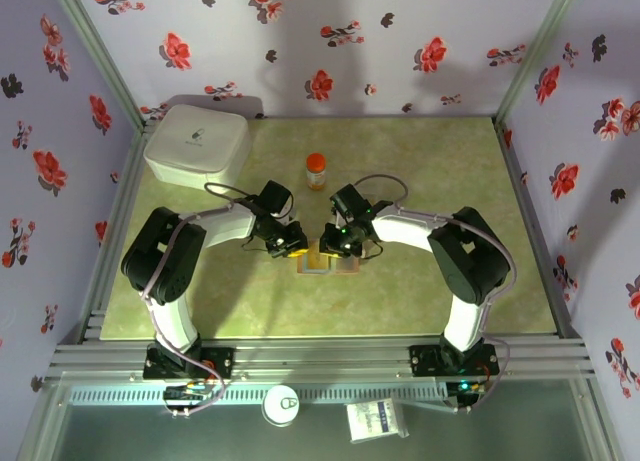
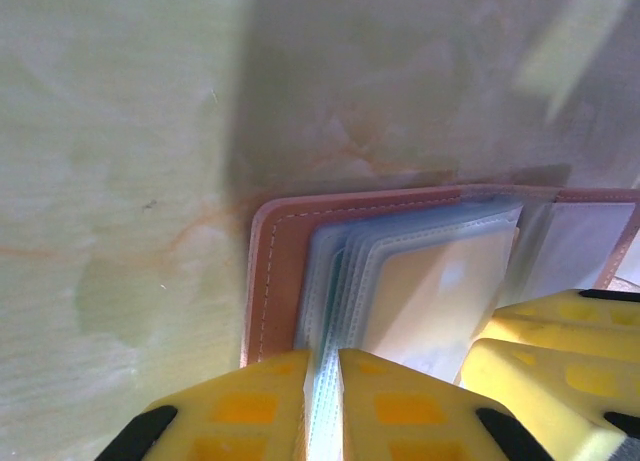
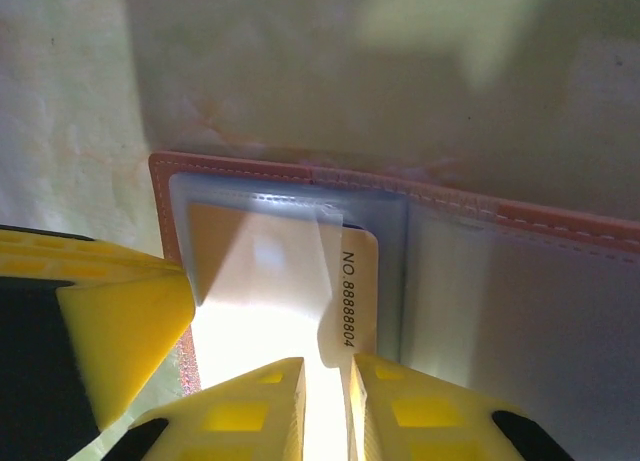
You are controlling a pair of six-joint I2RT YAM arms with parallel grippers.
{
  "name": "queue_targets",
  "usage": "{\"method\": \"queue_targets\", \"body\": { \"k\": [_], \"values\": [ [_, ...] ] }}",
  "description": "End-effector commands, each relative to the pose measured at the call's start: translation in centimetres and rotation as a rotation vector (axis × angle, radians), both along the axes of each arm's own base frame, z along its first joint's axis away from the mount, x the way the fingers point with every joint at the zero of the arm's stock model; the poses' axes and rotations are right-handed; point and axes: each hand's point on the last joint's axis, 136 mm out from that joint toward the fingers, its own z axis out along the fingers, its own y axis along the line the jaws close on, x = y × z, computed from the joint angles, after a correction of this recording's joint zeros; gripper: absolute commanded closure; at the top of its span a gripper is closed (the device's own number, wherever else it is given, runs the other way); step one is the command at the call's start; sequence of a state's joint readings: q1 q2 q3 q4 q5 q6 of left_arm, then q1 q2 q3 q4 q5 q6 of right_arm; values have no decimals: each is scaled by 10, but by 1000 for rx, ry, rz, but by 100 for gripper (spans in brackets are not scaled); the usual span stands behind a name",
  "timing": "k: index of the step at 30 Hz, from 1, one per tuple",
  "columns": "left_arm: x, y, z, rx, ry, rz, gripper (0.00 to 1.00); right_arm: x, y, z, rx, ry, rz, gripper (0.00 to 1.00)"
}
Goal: Take the credit cards out of the card holder
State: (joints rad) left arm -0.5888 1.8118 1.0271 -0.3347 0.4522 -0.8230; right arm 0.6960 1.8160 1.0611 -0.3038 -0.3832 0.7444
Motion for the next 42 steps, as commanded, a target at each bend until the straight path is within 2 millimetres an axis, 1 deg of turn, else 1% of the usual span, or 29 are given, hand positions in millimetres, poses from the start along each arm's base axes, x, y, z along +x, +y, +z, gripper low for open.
{"method": "queue_targets", "body": {
  "k": [1, 4, 8, 10, 16, 21, 26, 29, 32, 36, 42],
  "values": [
    [-11, 8, -10, 40, 26, -26, 86, -8, -5, -11, -34, 26, 1, 78],
    [-12, 8, -10, 40, 26, -28, 86, -7, -11, -10, -68, 12, -2, 78],
    [-11, 8, -9, 40, 24, -27, 86, -5, -16, -3, -88, -17, -1, 77],
    [-11, 7, -7, 37, 21, -27, 87, -3, -15, 2, -83, -28, 0, 77],
    [-9, 6, -1, 31, 10, -25, 87, -3, -14, 7, -72, -33, 0, 76],
    [-6, 5, 10, 21, -11, -23, 87, -2, -13, 16, -54, -53, -3, 76],
    [-2, 0, 27, -3, -41, -25, 87, -1, -14, 24, -40, -77, -12, 76],
    [-3, -8, 36, -16, -53, -44, 88, -3, -17, 22, -46, -76, -17, 76],
    [-6, -18, 39, -23, -52, -74, 90, -4, -21, 19, -52, -69, -27, 76],
    [-10, -26, 35, -18, -42, -97, 93, -5, -24, 15, -56, -60, -42, 76],
    [-15, -28, 19, -2, -9, -107, 99, -7, -26, 9, -47, -47, -52, 76]
  ]
}}
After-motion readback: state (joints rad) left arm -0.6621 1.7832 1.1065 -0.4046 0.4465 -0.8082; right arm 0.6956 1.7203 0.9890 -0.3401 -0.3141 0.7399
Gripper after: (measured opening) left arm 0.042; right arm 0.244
